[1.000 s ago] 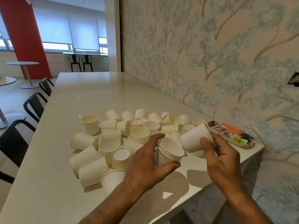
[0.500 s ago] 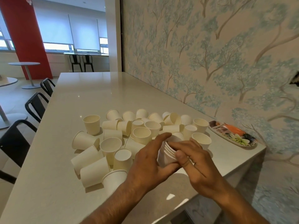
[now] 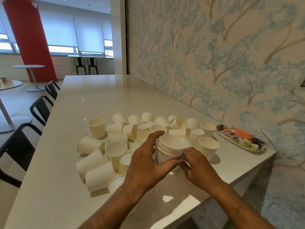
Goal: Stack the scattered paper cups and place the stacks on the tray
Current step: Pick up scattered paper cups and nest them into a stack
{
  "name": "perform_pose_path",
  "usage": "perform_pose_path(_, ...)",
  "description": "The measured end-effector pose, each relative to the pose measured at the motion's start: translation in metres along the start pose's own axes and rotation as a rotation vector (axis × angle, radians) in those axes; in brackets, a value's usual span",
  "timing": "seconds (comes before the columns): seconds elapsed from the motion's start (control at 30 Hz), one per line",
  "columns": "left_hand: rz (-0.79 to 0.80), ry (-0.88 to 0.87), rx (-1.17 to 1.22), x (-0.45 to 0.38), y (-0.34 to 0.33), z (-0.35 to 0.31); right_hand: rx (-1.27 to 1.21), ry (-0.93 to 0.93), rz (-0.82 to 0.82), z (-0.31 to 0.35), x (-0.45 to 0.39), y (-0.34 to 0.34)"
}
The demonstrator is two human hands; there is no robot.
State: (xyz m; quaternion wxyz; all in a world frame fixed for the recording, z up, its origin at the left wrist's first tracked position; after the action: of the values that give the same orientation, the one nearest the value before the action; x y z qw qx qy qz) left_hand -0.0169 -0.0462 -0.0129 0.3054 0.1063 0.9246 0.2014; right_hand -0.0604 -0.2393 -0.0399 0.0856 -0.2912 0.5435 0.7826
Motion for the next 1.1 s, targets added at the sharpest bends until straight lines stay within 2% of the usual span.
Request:
perform_pose_path(0.13, 0.000, 0.021, 0.000, 0.001, 0.002, 0.003, -0.031, 0.034, -0.060, 0.003, 0.004, -0.001)
perform_pose_path(0.23, -0.004, 0.041, -0.010, 0.002, 0.004, 0.004, -0.144, -0.049, -0.287, 0.002, 0.010, 0.008)
perform_pose_path(0.37, 0.010, 0.060, -0.031, 0.002, 0.004, 0.002, -0.474, -0.244, -0.586, 0.009, 0.011, 0.032)
perform_pose_path(0.5, 0.045, 0.089, -0.037, 0.002, -0.001, 0.001, -0.553, -0.192, -0.722, 0.020, 0.002, 0.055)
perform_pose_path(0.63, 0.078, 0.087, -0.067, 0.003, -0.005, 0.001, -0.567, -0.083, -0.643, 0.031, -0.001, 0.063)
perform_pose_path(0.77, 0.087, 0.086, -0.077, 0.003, -0.007, 0.000, -0.521, -0.030, -0.425, 0.037, -0.002, 0.057)
perform_pose_path(0.9, 0.091, 0.029, -0.074, 0.001, -0.006, -0.006, -0.555, -0.065, -0.229, 0.046, -0.003, 0.050)
perform_pose_path(1.0, 0.092, 0.044, -0.047, 0.001, -0.003, -0.005, -0.553, -0.044, -0.192, 0.048, -0.001, 0.046)
perform_pose_path(1.1, 0.068, 0.066, -0.003, 0.002, 0.001, -0.008, -0.766, -0.112, -0.183, 0.050, 0.006, 0.038)
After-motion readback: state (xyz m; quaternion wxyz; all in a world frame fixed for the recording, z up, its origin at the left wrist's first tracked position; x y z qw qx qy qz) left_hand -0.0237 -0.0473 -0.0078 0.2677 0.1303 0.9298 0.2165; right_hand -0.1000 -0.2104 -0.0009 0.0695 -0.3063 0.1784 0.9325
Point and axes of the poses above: each hand's wrist, its own x-axis away from the middle knuckle, its own y-axis out of the back of the hand, z = x × y, the point moved 1 cm from there along -x, towards the middle knuckle, and after that the axes turned 9 degrees about y, right-handed, at the moved point
